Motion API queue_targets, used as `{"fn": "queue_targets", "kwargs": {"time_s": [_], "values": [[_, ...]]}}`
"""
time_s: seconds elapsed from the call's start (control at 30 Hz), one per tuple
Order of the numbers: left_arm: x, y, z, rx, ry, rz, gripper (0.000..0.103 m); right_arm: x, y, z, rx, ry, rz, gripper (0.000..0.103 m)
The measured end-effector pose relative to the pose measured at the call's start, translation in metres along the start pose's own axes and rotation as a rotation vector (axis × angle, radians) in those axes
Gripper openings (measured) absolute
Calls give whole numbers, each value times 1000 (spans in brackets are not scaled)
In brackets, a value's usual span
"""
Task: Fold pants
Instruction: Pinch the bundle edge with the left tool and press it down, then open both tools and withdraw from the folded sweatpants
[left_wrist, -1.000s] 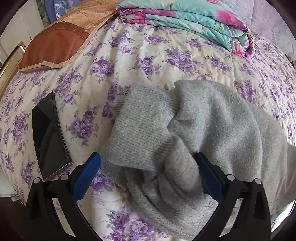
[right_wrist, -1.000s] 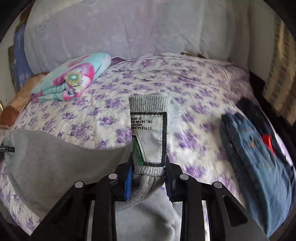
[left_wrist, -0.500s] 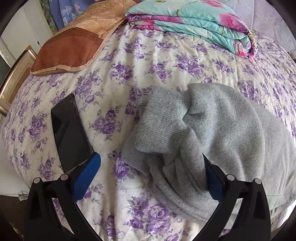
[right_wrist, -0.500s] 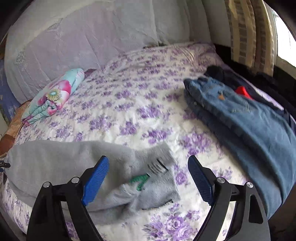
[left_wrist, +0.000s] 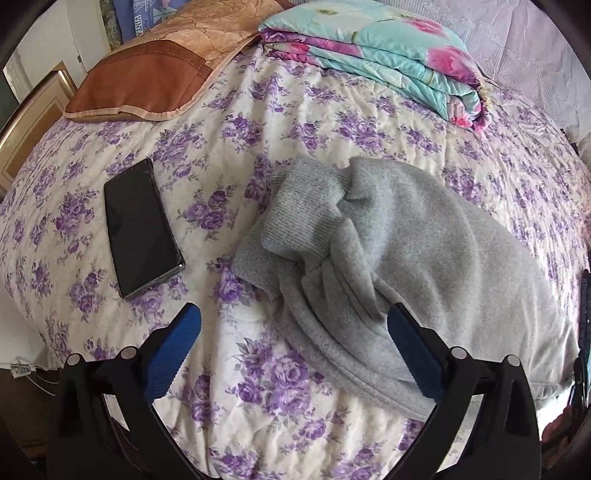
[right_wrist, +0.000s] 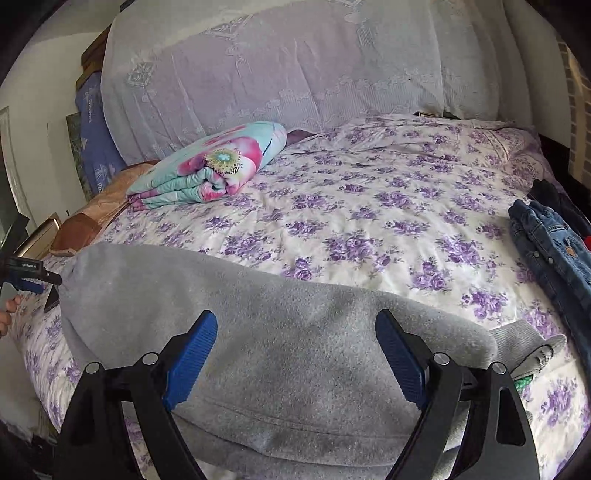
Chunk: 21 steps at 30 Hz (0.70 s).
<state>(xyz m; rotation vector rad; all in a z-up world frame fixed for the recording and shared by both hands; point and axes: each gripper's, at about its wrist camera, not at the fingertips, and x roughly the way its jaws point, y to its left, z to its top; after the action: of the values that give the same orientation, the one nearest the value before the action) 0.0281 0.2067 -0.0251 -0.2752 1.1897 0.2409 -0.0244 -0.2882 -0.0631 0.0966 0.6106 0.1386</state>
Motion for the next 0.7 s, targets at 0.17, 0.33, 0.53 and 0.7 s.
{"fn": "queue_targets", "kwargs": {"time_s": [0.17, 0.33, 0.53, 0.7], "values": [[6, -14, 8, -6, -26, 10, 98, 2, -11, -6, 4, 30, 8, 93], [47, -1, 30, -82, 102, -11, 65, -2, -15, -10, 2, 22, 17, 93], [50, -9, 37, -81, 66, -20, 45, 6, -6, -11, -8, 29, 39, 93], [21, -36, 28, 60, -58, 84, 31, 15, 1, -12, -29, 48, 63, 93]]}}
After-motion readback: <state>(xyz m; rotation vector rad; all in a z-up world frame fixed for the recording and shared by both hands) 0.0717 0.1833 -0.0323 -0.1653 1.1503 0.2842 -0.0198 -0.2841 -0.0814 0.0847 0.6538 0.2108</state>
